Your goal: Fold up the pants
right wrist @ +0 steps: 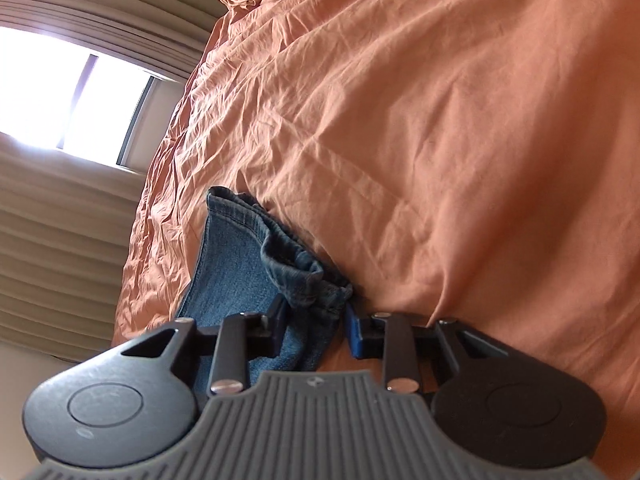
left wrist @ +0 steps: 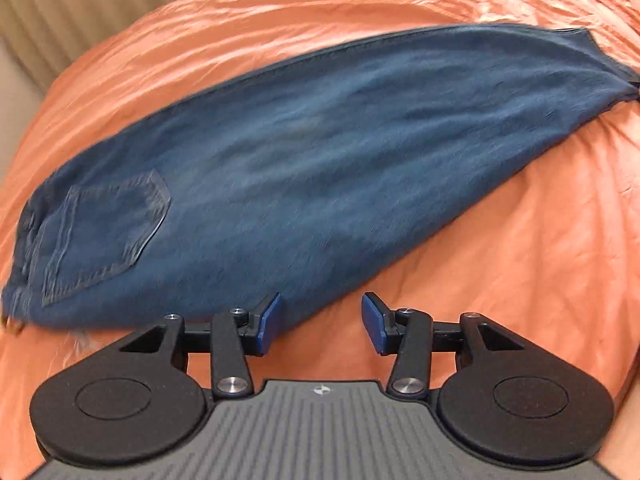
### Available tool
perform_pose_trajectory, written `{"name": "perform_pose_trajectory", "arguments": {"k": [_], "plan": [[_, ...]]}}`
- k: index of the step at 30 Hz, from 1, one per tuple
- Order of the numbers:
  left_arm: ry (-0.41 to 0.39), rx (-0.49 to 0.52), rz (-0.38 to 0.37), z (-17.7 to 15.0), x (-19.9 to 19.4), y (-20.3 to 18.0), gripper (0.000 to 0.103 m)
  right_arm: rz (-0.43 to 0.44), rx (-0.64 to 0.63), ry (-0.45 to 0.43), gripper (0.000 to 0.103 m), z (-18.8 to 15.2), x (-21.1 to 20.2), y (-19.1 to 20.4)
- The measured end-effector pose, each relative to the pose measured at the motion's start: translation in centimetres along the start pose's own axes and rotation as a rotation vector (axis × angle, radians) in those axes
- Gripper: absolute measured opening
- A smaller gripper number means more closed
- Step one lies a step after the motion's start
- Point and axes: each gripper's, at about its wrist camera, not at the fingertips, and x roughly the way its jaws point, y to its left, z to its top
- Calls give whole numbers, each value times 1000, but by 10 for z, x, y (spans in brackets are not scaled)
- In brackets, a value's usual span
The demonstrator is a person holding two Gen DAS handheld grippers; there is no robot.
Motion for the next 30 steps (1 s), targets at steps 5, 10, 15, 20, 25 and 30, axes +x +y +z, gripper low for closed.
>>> {"name": "perform_pose_trajectory", "arguments": {"k": [5,10,15,20,25,30], "plan": [[13,-87,94,-18,13,13,57,-22,-34,1,18,0,-1,6],[-76,-199,126,-16,21,20,61,-35,-31,1,18,-1,-1,6],[-222,-359,52,-10,6,31,63,-47,-43,3,18,-1,0,8],[-233,-575,-43,-4,9,52,67,-62,-58,3,18,-1,5,11],[-120,-604,23,4,31,44,67,-63,-64,6,18,0,6,10],[-99,-486,122,-1,38,21,49,-71,-66,8,17,1,9,9]]}}
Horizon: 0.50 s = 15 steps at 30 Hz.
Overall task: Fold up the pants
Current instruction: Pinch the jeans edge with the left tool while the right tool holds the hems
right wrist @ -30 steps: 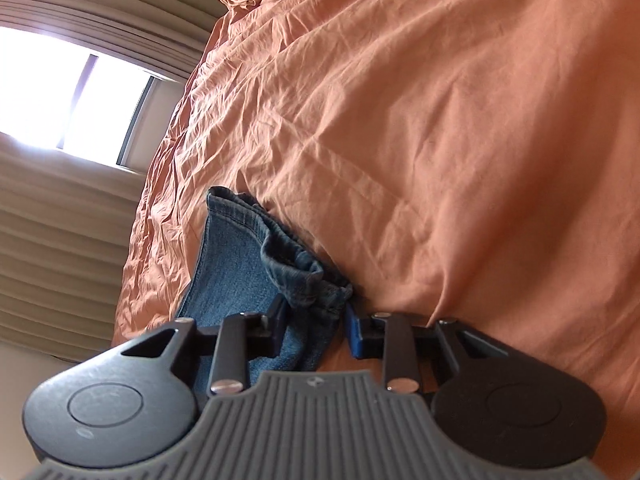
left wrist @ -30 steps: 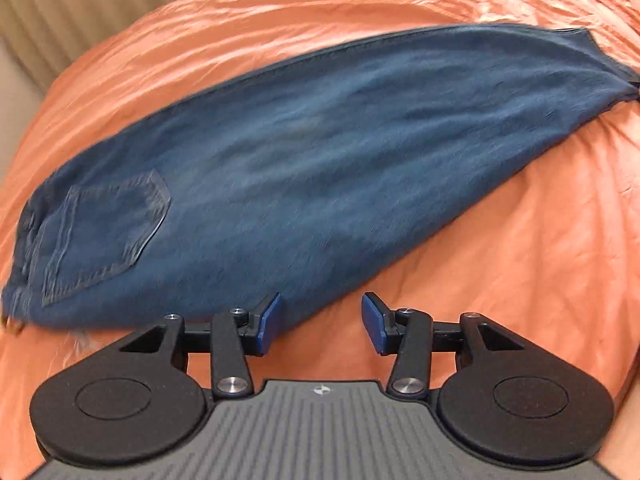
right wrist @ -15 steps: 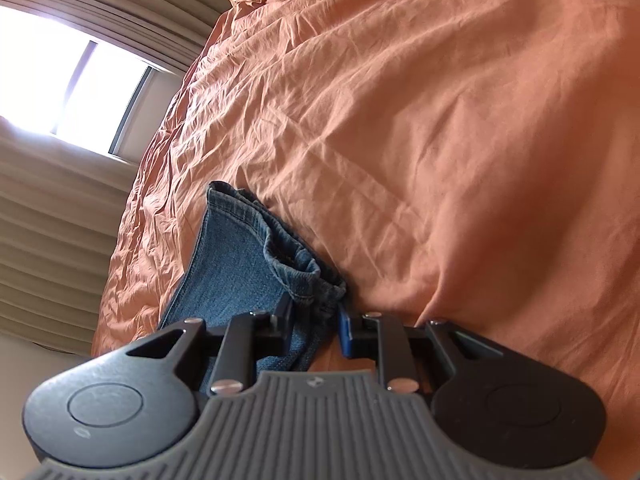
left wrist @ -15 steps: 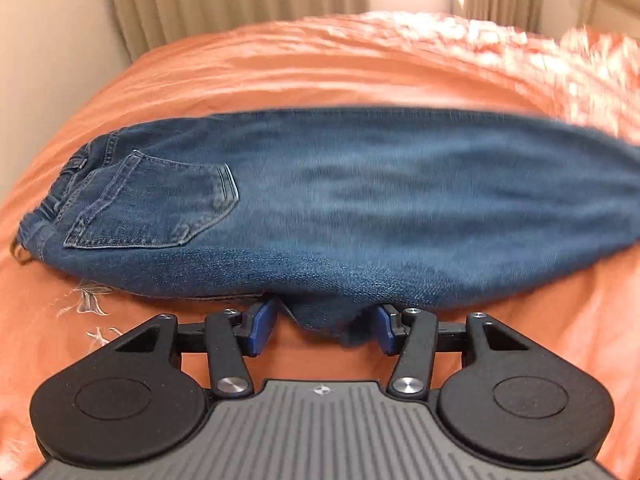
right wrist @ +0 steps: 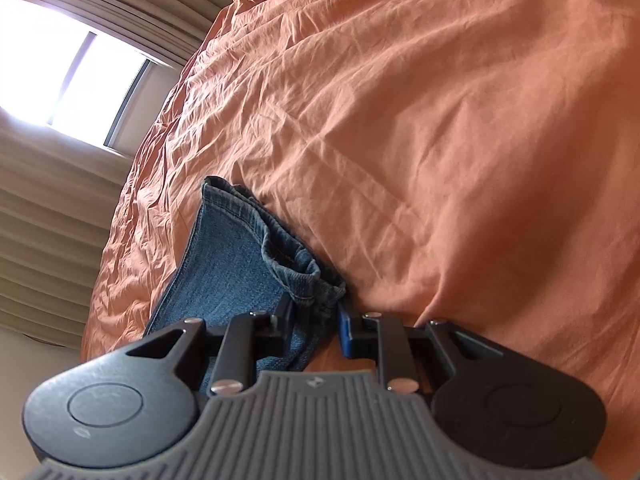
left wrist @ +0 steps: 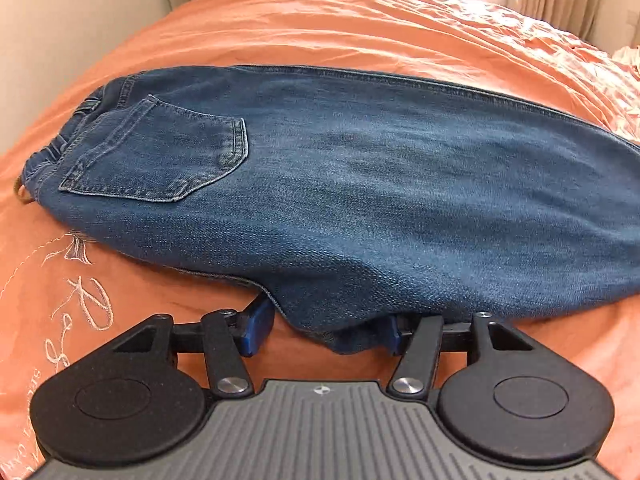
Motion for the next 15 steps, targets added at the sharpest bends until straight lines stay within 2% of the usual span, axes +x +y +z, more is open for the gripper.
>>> {"name": "perform_pose_trajectory", "arguments": {"k": [1,2,3,5,7,9,12,15], "plan": [[-7,-31,9,2,-1,3,39,-2,7,-2,14,0,0,1],[-20,-57,24,6,-5,6,20,-3,13,-9,11,1,-2,2],[-39,-81,10,10,-12,11,18,6,18,-27,8,3,-8,5],[-66,-83,-1,18,-31,17,15,77,15,-81,6,9,-28,16],[-65,-86,-19,27,-49,25,15,111,-23,-121,5,13,-47,31],[-39,-93,-25,27,-50,34,15,60,-66,-134,4,12,-51,38],[60,-96,-24,15,-26,33,15,-54,-27,-76,4,9,-28,21],[106,-115,-21,2,-6,32,14,-71,44,-54,4,2,-13,-5]]}}
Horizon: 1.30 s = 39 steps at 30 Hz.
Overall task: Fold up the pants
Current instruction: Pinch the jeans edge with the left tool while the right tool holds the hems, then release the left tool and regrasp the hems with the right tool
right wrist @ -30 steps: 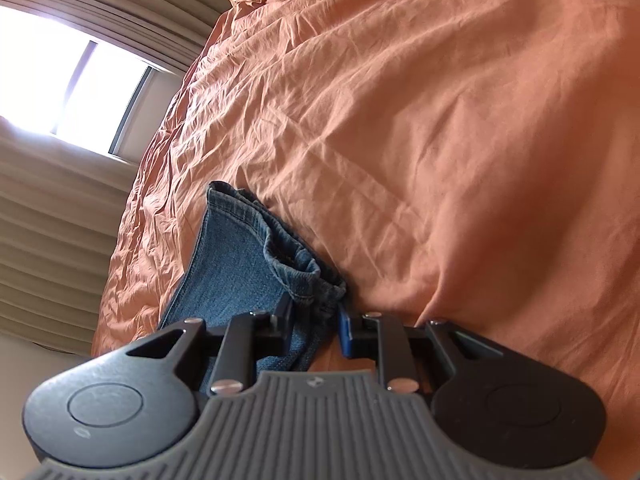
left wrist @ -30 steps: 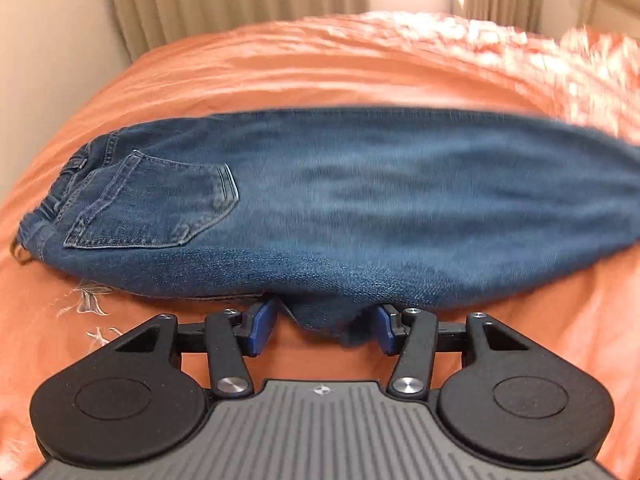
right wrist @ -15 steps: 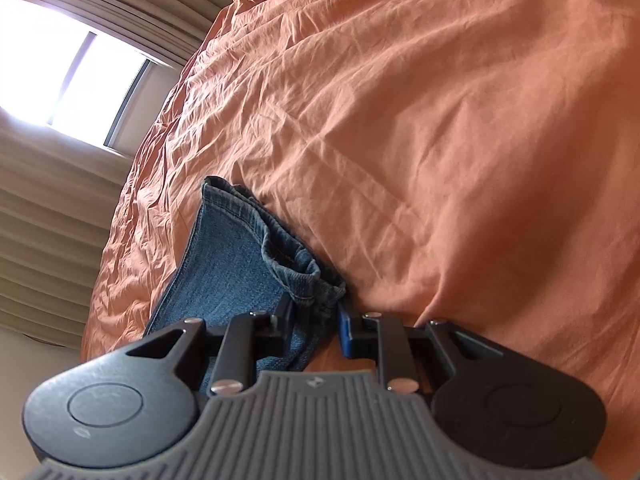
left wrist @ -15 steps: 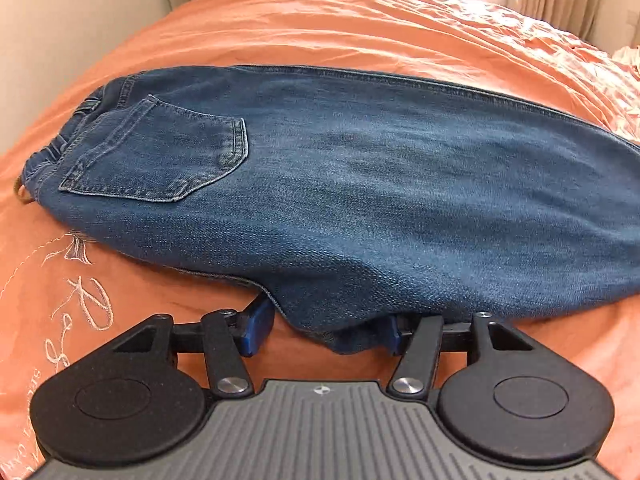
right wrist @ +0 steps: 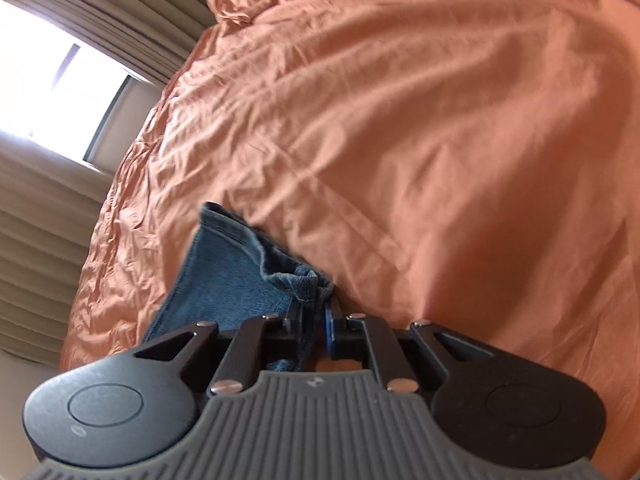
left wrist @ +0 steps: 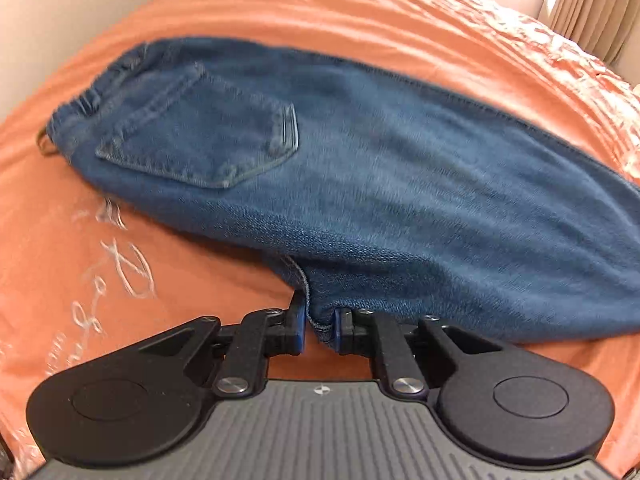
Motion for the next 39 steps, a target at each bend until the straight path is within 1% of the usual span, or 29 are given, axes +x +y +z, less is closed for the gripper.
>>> {"name": "perform_pose_trajectory", "arguments": {"k": [1,4,6,8,9,11,12,15,17,19,20,22,23,24,25,27,31,35,37,39], "plan": [[11,-11,-6,-2,4,2,15,2,6,0,4,-1,1,-3],[50,-13,-12,1,8,7,18,-28,-53,-7,4,-4,1,4],[88,-1,-16,7,4,8,25,-44,-81,-7,4,-3,0,9],[115,18,-24,11,-3,9,30,-52,-97,-4,4,-3,0,11],[142,36,-24,13,-7,9,32,-52,-102,-3,4,-3,-1,12],[198,80,-17,9,-16,5,32,-49,-99,0,4,-2,0,11],[201,98,-13,6,-22,6,32,-47,-97,1,5,-2,0,10],[185,137,-44,2,-42,7,32,-26,-98,6,6,0,-2,11],[159,167,-66,5,-58,5,32,-9,-91,14,8,3,-3,9],[120,197,-95,12,-70,-1,32,3,-81,18,17,6,-6,7],[100,214,-116,16,-75,-7,32,14,-67,24,18,8,-7,4],[71,250,-157,28,-77,-22,32,29,-33,41,29,14,-10,-1],[60,275,-174,34,-76,-31,32,43,-16,52,32,19,-11,-3],[43,306,-185,39,-74,-43,32,56,-9,64,38,23,-11,-5],[31,337,-197,43,-71,-54,32,63,-18,77,42,28,-11,-4],[28,386,-235,52,-61,-78,32,59,-75,113,45,37,-9,0],[51,421,-322,60,-32,-120,32,83,-175,235,45,47,8,3],[85,469,-374,62,-3,-166,32,121,-226,308,44,65,31,5],[104,476,-407,63,10,-186,32,140,-260,336,39,73,42,9],[120,478,-437,66,23,-204,32,170,-287,373,39,80,55,14]]}}
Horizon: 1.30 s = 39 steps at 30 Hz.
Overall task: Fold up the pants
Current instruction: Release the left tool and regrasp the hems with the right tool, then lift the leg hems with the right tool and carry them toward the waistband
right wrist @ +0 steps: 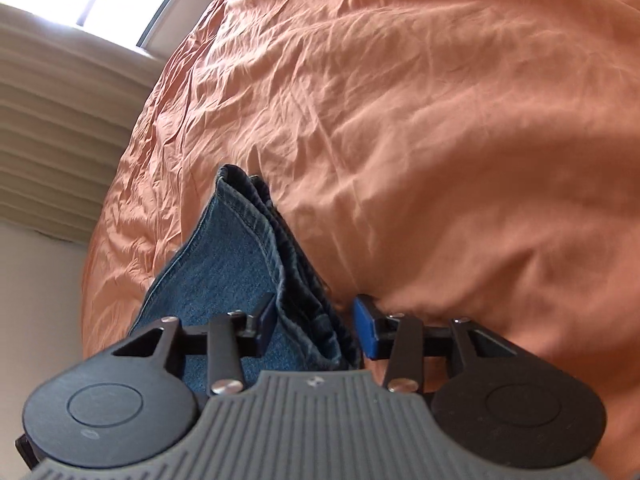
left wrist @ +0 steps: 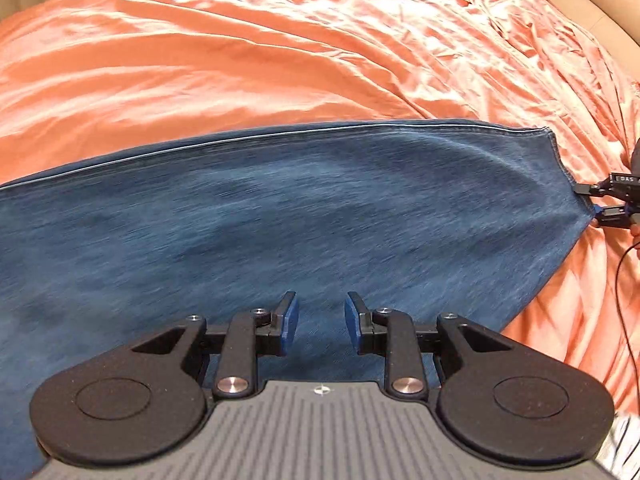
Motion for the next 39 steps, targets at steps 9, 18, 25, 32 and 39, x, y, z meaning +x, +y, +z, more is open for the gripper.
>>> {"name": "perform_pose_trajectory", "arguments": {"k": [9,18,25,32,39], "plan": [[-38,4,13,55,65,-22,29,122,-105,60,26,22,32,2],[-69,13,65,95,103,-20,19,143,-201,-5,7,15,25,15],[-81,116,143,95,108,-38,19,159,-245,-50,3,16,-10,65],[-118,221,96,66,79,-69,18,141,-280,-81,2,8,-51,141],[-104,264,-22,-8,50,-92,18,140,-351,-110,3,-14,-79,229]]}}
